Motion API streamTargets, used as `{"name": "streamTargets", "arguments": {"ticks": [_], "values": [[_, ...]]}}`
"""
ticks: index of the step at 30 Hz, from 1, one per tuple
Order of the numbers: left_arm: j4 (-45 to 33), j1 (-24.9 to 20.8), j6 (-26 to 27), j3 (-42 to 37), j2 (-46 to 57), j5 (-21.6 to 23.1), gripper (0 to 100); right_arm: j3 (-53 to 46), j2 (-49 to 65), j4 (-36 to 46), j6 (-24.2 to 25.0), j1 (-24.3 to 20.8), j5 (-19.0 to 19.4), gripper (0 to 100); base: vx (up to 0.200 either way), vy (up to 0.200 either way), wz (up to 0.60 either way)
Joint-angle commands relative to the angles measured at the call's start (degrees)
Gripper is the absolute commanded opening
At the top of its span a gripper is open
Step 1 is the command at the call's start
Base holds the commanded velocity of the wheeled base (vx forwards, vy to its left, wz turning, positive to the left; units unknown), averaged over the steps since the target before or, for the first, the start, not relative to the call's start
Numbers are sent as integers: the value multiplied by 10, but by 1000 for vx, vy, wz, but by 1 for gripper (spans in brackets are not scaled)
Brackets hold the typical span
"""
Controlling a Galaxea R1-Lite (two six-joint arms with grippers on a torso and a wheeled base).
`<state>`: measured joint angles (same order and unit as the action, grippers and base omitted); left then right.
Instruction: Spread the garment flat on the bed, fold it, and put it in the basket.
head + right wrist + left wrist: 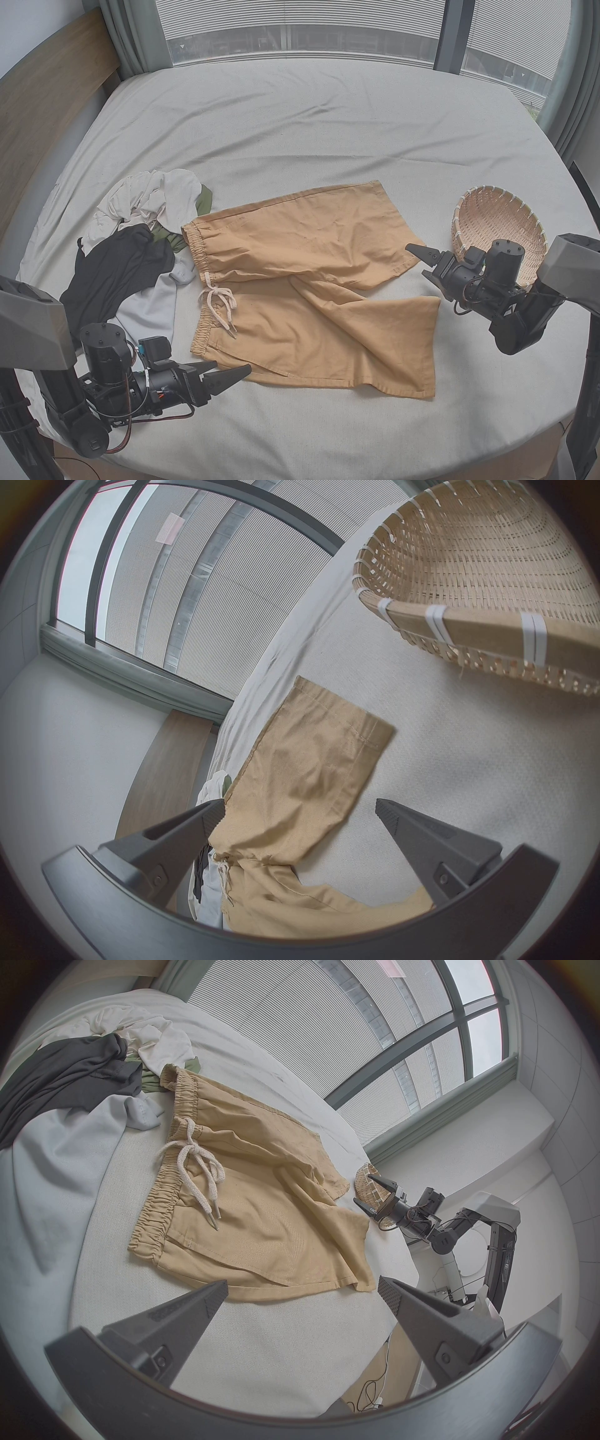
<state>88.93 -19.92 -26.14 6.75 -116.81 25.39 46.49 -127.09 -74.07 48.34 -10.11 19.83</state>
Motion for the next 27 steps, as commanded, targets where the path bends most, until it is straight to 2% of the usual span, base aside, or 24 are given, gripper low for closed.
{"name": "streamTargets", "arguments": {"ticks": [1, 6, 12, 17, 23, 24, 27], "values": [[0, 0, -1, -1, -1, 0, 100, 2, 15, 0, 0, 1, 0, 100, 0, 0, 0], [0, 1, -1, -4, -1, 0, 100, -21, 32, 0, -3, 6, 0, 100, 0, 0, 0], [0, 1, -1, -8, -2, 0, 100, -100, 62, -4, -11, 17, -1, 100, 0, 0, 0], [-1, 3, -1, -14, -3, -1, 100, -154, 64, -27, -21, 30, -30, 100, 0, 0, 0], [-1, 52, -1, -27, -34, -12, 100, -239, 85, -101, -30, 26, -35, 100, 0, 0, 0], [-1, 89, -1, -24, -54, -16, 100, -275, 99, -122, -35, 17, -35, 100, 0, 0, 0], [-1, 122, -1, -18, -75, -15, 100, -314, 120, -141, -39, -7, -36, 100, 0, 0, 0]]}}
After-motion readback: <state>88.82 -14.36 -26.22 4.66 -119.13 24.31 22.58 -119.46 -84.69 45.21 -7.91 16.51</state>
